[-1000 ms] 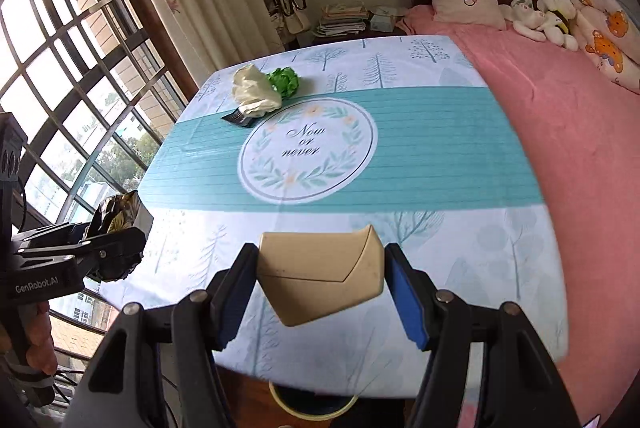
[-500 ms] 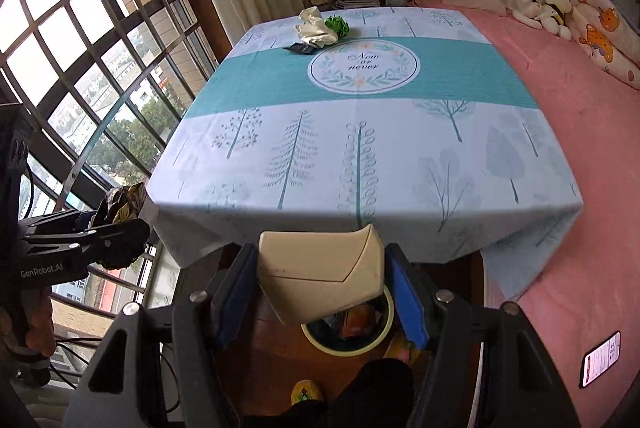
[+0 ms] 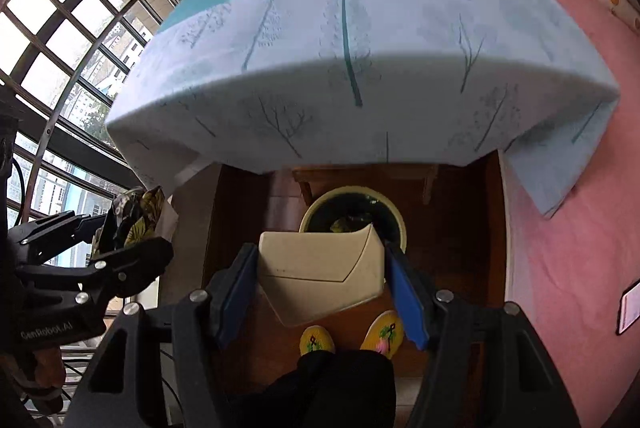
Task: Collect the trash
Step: 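Carry the black-and-gold wrapper and beige box down over the blue bin, then open both grippers to drop the wrapper and box into the bin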
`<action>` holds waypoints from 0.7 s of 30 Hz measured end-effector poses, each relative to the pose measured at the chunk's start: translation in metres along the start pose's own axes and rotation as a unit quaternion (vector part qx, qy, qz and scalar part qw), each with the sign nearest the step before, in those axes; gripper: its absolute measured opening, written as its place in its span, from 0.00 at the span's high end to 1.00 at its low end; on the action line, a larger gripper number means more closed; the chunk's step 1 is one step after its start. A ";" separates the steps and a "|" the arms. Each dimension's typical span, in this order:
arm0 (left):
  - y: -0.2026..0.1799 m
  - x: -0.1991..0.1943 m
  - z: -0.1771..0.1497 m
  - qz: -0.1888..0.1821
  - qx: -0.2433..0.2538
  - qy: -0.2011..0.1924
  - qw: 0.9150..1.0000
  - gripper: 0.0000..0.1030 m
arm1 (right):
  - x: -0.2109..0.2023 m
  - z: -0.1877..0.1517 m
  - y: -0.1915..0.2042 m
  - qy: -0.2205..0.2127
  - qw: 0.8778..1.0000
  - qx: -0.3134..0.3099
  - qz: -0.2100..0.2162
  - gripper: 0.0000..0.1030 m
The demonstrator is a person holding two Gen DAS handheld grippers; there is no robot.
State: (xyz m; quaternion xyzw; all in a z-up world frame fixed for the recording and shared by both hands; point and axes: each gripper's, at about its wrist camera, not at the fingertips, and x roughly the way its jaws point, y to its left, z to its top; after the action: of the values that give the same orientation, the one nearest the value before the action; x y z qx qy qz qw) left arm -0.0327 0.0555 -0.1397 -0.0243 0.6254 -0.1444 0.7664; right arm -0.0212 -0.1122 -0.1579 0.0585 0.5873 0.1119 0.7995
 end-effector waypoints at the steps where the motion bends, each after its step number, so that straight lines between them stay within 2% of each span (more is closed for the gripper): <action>1: -0.001 0.017 -0.002 0.002 -0.004 0.010 1.000 0.44 | 0.016 -0.006 -0.004 0.011 1.000 0.006 0.001 0.38; 6: 0.005 0.099 -0.009 0.009 -0.028 0.044 0.999 0.43 | 0.098 -0.024 -0.027 0.057 0.998 0.032 -0.002 0.38; 14: 0.021 0.230 -0.009 0.013 -0.049 0.068 0.996 0.43 | 0.213 -0.038 -0.069 0.082 0.994 0.069 0.001 0.38; 21: 0.031 0.299 -0.007 -0.008 -0.029 0.082 0.996 0.39 | 0.274 -0.048 -0.101 0.088 0.990 0.110 0.016 0.38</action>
State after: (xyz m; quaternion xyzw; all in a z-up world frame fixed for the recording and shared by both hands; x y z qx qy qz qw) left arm 0.0193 0.0105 -0.4323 -0.0390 0.6902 -0.1339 0.7101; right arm 0.0221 -0.1440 -0.4491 0.1455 0.6631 0.0639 0.7315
